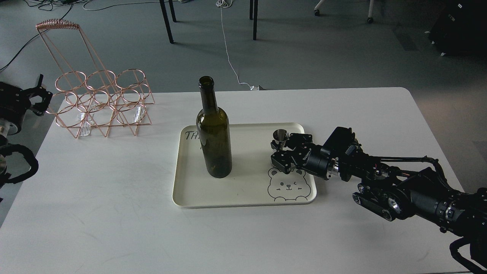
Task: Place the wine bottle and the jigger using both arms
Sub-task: 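Lift the jigger off the tray and carry it away from the bottle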
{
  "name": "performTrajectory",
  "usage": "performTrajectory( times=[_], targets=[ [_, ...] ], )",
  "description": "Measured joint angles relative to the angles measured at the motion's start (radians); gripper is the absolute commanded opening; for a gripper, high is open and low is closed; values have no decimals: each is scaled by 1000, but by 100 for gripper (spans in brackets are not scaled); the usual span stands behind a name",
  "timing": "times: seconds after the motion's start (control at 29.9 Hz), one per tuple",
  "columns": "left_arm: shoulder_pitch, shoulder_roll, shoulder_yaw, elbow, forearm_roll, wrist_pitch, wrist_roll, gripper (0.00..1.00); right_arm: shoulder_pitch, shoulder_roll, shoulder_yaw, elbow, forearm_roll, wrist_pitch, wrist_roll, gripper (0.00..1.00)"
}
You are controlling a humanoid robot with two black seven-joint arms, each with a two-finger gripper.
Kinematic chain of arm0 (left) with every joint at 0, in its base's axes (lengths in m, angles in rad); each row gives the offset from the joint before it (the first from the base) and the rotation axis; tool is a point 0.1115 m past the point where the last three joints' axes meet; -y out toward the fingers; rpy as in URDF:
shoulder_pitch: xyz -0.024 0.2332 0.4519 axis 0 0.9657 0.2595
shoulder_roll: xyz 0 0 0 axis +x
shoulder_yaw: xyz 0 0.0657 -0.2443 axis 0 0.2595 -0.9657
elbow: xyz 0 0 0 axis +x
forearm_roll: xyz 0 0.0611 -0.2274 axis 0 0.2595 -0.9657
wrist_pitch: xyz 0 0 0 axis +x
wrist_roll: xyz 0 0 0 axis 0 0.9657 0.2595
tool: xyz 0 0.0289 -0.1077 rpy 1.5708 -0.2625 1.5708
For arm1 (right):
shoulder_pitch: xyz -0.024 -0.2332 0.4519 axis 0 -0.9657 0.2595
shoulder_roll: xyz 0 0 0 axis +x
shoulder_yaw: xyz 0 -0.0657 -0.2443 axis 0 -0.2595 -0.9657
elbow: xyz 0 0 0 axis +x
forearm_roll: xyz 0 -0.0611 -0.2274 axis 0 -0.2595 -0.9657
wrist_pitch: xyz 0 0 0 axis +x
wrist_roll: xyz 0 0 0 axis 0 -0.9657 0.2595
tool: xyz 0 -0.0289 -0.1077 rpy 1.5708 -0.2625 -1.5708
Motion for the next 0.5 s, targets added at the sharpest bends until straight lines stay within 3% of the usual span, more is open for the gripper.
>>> performTrajectory(
  times=[0.17, 0.5],
  targets=[
    [-2, 0, -4, 0, 0, 0, 0, 98, 17, -43, 23, 4, 4, 0, 0, 4],
    [-10, 1, -5, -1, 1, 0, 2, 98, -5, -270, 187, 111, 16, 0, 0, 4]
  ],
)
